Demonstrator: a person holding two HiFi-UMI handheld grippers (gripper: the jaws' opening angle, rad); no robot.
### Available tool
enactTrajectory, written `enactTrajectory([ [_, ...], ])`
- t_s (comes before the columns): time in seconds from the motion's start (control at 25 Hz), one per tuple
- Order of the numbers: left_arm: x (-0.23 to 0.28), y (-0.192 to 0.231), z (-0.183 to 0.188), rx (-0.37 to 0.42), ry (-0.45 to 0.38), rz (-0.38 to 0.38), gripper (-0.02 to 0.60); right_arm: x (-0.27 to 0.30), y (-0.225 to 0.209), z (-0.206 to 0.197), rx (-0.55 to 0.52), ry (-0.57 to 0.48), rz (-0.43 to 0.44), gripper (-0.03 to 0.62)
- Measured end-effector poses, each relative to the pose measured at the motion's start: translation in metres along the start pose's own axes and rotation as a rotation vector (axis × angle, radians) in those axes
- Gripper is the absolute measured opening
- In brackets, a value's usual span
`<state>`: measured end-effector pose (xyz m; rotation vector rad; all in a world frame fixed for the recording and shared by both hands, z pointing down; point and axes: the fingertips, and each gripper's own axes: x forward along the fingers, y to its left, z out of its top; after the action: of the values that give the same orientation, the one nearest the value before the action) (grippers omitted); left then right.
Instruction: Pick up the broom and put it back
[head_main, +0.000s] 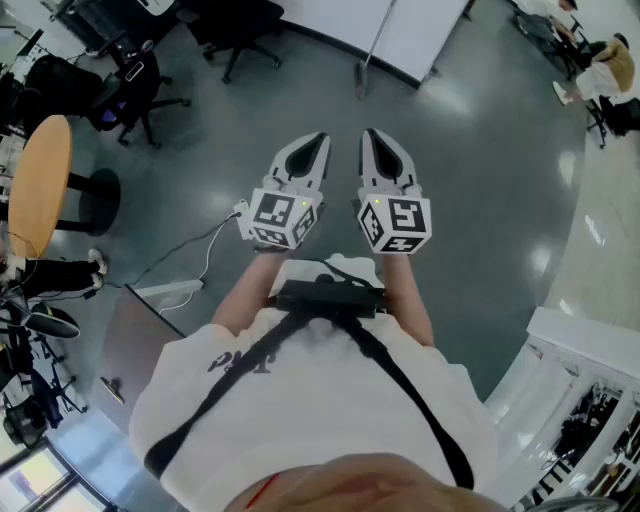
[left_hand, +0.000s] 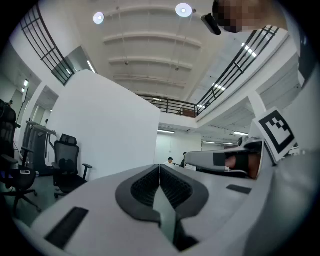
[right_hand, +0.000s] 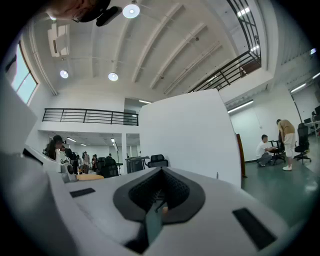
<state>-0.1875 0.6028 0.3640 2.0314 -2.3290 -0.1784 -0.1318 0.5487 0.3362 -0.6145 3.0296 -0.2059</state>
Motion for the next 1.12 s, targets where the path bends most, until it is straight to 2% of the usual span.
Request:
enactTrajectory([
  [0.16, 0.014, -0.017, -0.006, 0.048, 0.026, 0.027, 0.012, 0.003, -0.018, -0.003, 0.025, 0.019, 0.037, 0.005],
  [0.4, 0.004, -0.001, -0.018, 0.103, 0.066, 0.160, 0.012, 0.027, 0.000, -0.015, 0.002, 0.053, 0.162, 0.005],
  [0.52, -0.019, 0.032, -0.021, 0.114, 0.087, 0.257, 0.012, 0.049, 0.027, -0.031, -0.009, 0.096, 0.201, 0.005],
  [0.72, -0.051, 0.096, -0.027, 0.073, 0.098, 0.382, 0.012, 0.081, 0.072, -0.063, -0.049, 0.181, 0.237, 0.005],
  [0.92, -0.028, 0.170, -0.040, 0.024, 0.115, 0.393, 0.012, 0.146, 0.087, -0.082, -0.095, 0.227, 0.208, 0.005],
  [1.12, 0.012, 0.247, -0.013, 0.020, 0.043, 0.368, 0.012, 0.227, 0.087, -0.076, -0.095, 0.207, 0.173, 0.005],
])
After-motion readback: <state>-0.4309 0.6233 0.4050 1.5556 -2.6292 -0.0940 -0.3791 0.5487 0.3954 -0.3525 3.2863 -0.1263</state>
